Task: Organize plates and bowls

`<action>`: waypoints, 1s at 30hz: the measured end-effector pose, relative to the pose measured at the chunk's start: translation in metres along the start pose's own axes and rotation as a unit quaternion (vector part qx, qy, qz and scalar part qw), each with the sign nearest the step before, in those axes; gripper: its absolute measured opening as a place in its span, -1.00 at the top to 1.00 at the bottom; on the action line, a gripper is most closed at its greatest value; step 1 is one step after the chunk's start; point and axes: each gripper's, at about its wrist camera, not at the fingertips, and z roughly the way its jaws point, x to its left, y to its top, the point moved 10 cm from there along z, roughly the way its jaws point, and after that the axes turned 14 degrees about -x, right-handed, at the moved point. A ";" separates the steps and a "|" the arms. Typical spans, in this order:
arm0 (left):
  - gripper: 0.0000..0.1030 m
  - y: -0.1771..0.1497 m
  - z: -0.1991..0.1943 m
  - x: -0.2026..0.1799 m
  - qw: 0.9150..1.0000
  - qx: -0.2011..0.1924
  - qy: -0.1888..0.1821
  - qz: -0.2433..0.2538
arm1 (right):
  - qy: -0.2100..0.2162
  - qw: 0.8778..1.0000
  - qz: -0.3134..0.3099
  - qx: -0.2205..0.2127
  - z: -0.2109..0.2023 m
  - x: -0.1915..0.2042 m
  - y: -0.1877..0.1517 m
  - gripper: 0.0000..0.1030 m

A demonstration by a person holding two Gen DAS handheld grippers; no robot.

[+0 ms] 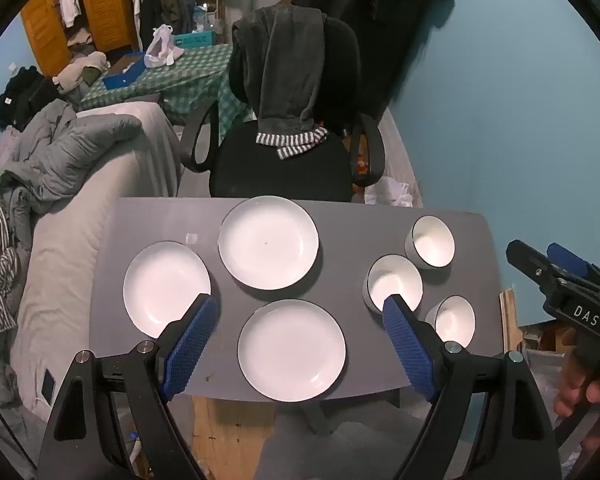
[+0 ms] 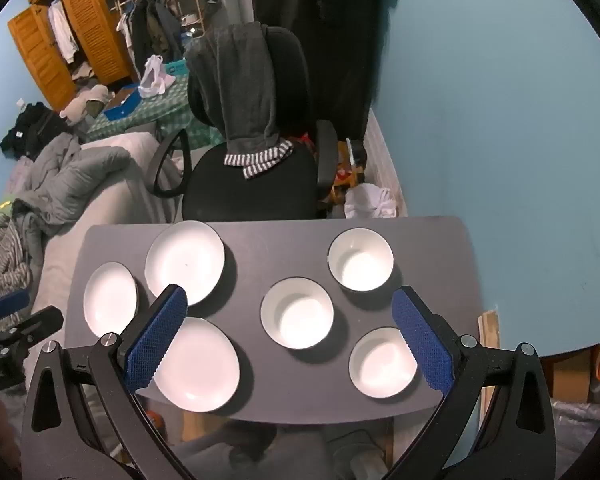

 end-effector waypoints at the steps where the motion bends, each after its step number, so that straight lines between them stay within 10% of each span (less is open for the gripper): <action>1: -0.68 0.001 0.002 0.001 1.000 0.001 -0.001 -0.002 | -0.001 1.000 0.000 0.000 0.000 0.000 0.000 -0.96; 30: -0.68 0.008 0.006 -0.007 1.000 -0.007 -0.012 -0.022 | 0.008 1.000 -0.004 0.007 0.004 0.012 0.000 -0.96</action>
